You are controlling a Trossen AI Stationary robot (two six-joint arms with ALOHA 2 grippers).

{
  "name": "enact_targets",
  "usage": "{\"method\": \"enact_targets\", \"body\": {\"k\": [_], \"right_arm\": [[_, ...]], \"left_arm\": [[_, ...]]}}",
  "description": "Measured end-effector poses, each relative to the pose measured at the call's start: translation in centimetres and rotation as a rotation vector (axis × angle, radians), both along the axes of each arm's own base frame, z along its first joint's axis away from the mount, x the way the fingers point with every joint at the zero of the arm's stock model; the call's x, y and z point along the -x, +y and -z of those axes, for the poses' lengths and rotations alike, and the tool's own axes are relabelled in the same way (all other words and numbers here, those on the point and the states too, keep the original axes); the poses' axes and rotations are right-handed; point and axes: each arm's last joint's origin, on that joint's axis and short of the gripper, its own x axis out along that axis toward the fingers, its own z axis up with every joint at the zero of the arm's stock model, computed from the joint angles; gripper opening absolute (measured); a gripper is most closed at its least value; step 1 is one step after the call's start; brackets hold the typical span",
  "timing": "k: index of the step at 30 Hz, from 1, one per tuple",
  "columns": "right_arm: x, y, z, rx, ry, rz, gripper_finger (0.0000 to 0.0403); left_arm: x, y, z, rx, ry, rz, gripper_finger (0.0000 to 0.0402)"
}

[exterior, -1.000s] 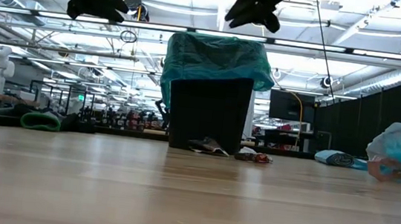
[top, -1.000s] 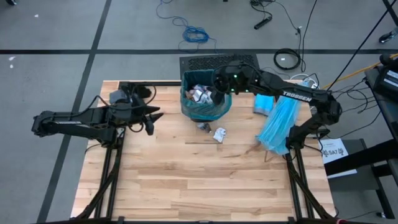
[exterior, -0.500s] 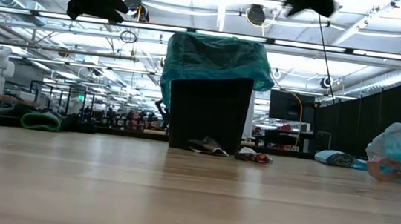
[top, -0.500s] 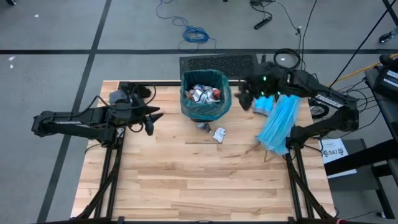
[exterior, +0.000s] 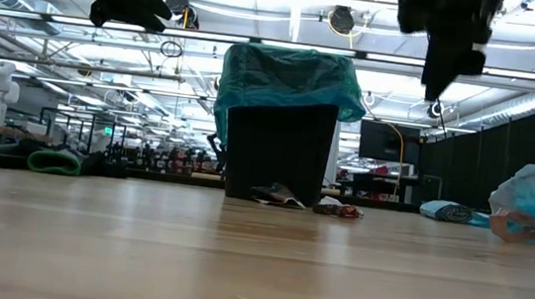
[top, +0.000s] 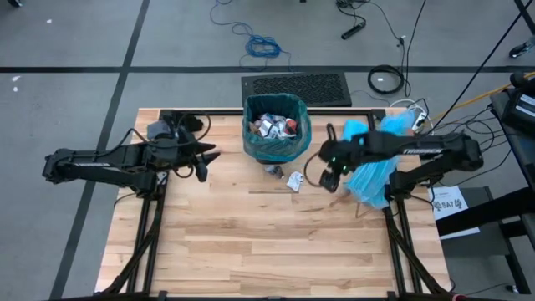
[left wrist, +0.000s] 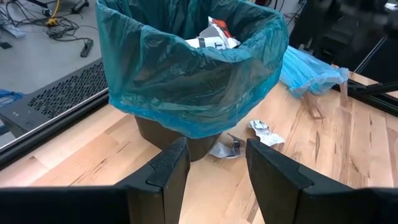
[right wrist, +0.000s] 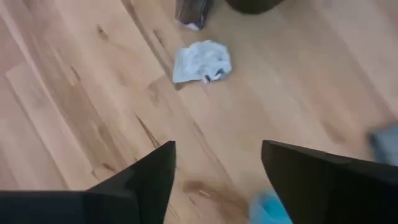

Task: Place trash/remove bag and relplace
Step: Put the white paper into the trash bin

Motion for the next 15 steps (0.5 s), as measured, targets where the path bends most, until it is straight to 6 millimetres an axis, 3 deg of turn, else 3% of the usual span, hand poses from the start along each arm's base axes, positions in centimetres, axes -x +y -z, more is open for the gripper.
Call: {"method": "enact_targets", "body": {"k": [8,15], "right_arm": [[-1.5,1.9,7.1,0.002,-0.189,-0.073,0.0300],[-1.8,1.6,11.7,0.130,-0.289,-0.027,0.0315]], "left_arm": [[-0.1,-0.1,0.0,0.016,-0.006,0.030,0.0162],[-0.1,-0.3,0.0,0.048,-0.007,0.102,0.0162]]}}
